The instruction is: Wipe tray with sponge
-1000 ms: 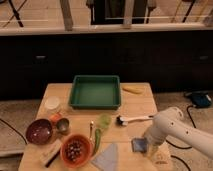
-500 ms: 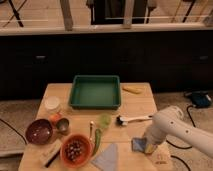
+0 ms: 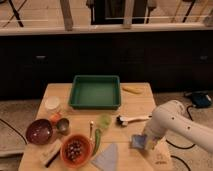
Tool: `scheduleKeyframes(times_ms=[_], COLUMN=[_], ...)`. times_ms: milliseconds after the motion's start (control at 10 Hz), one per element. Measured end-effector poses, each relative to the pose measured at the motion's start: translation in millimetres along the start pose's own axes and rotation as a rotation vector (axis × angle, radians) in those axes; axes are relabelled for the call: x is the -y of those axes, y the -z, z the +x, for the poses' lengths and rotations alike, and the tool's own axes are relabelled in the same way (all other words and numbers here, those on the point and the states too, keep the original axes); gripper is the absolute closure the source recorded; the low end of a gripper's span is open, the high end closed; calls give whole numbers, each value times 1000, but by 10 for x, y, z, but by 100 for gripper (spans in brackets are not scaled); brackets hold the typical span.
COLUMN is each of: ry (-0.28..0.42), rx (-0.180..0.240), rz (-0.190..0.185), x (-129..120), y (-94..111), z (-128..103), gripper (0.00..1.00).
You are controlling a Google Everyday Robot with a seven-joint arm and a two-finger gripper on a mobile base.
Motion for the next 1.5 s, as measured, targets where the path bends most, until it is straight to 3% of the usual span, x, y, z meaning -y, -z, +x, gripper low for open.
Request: scheduleKeyframes(times_ms=[300, 1500], ry=[8, 44], rx=[-7, -35], rz=[18, 74], x=[92, 542], y=[195, 531], z=[-134, -689], gripper=[99, 99])
